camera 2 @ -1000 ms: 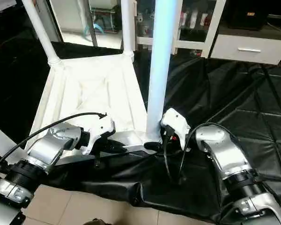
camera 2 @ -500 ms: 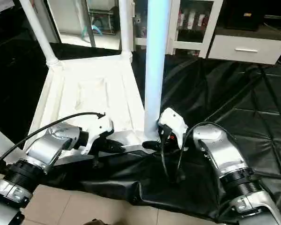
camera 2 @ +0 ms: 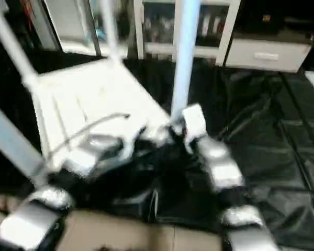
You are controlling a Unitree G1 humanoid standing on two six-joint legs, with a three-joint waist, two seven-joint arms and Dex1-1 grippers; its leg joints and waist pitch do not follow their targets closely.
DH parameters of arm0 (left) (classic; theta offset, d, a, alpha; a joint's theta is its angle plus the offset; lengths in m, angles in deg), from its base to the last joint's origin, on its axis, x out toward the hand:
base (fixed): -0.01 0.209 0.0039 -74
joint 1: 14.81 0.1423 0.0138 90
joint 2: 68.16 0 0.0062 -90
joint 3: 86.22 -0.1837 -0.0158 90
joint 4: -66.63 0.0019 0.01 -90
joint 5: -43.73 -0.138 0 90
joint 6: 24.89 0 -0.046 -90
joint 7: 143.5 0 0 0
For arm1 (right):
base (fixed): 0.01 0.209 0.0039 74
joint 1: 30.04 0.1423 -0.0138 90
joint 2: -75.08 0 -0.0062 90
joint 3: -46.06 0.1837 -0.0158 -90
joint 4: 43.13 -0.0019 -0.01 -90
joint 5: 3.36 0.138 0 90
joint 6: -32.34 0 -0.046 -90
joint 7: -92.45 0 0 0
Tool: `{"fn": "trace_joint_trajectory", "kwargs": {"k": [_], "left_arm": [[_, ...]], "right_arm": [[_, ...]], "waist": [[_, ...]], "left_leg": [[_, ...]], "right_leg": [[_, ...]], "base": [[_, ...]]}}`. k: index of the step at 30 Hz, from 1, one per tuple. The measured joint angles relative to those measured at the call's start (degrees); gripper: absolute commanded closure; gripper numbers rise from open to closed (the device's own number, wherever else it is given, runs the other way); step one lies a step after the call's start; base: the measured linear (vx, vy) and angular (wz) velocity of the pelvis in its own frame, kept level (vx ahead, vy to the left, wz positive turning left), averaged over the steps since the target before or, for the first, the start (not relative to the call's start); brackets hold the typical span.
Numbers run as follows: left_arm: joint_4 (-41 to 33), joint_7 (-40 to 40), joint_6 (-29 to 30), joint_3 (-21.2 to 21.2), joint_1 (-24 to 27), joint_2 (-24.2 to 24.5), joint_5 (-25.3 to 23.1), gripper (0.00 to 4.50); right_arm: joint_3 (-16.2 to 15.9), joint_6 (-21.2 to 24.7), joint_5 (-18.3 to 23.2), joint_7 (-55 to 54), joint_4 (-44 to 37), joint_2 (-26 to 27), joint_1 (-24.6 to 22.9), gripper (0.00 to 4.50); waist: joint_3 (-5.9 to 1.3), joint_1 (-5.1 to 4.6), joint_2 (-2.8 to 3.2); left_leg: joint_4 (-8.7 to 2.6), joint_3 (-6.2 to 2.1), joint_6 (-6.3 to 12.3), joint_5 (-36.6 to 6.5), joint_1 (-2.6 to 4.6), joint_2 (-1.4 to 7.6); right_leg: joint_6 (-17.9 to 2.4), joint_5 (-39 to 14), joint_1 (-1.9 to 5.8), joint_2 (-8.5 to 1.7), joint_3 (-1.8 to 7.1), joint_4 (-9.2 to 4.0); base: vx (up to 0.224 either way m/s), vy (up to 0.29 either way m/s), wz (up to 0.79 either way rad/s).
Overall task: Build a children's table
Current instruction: Rotate leg to tighten
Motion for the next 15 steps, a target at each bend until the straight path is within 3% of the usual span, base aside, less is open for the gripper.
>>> {"fn": "trace_joint_trajectory", "kwargs": {"k": [2,9,12,15], "left_arm": [[2.4,2.4,-0.9,0.4,-1.2,-1.4,0.0,4.5],[3.7,2.6,-2.5,0.3,-1.7,-1.6,-0.2,4.5],[4.9,2.6,-3.5,0.1,-2.2,-1.8,-0.2,4.5],[5.4,3.8,-4.6,0.7,-2.4,-0.2,-0.5,4.5]], "right_arm": [[1.2,-0.2,-1.1,-6.6,0.7,2.7,0.7,1.85],[1.1,-2.2,-2.5,-8.4,1.1,3.4,0.5,1.85],[1.7,-2.3,-2.4,-7.5,-0.1,3.1,-0.3,1.15],[1.5,-0.3,0.3,-1.9,-4.9,1.9,-2.9,1.07]], "waist": [[-0.09,0.32,0.14],[-0.23,0.6,0.75],[-0.22,0.74,1.08],[-0.17,-0.14,1.1]], "left_leg": [[-0.21,0.0,-0.03,0.0,0.02,-0.03],[-0.42,0.0,-0.05,0.1,-0.07,-0.03],[-0.44,0.01,-0.05,0.1,-0.07,-0.05],[-0.46,-0.01,-0.04,0.1,-0.06,-0.01]], "right_leg": [[0.0,0.0,0.03,0.0,-0.03,-0.2],[0.3,0.2,0.09,0.01,-0.11,-0.69],[0.3,0.2,0.14,-0.02,-0.13,-0.73],[0.4,0.3,0.05,0.05,-0.08,-0.74]], "base": [[0.0,0.0,0.0],[0.0,0.0,0.0],[0.0,0.0,0.0],[0.0,0.0,0.0]]}}
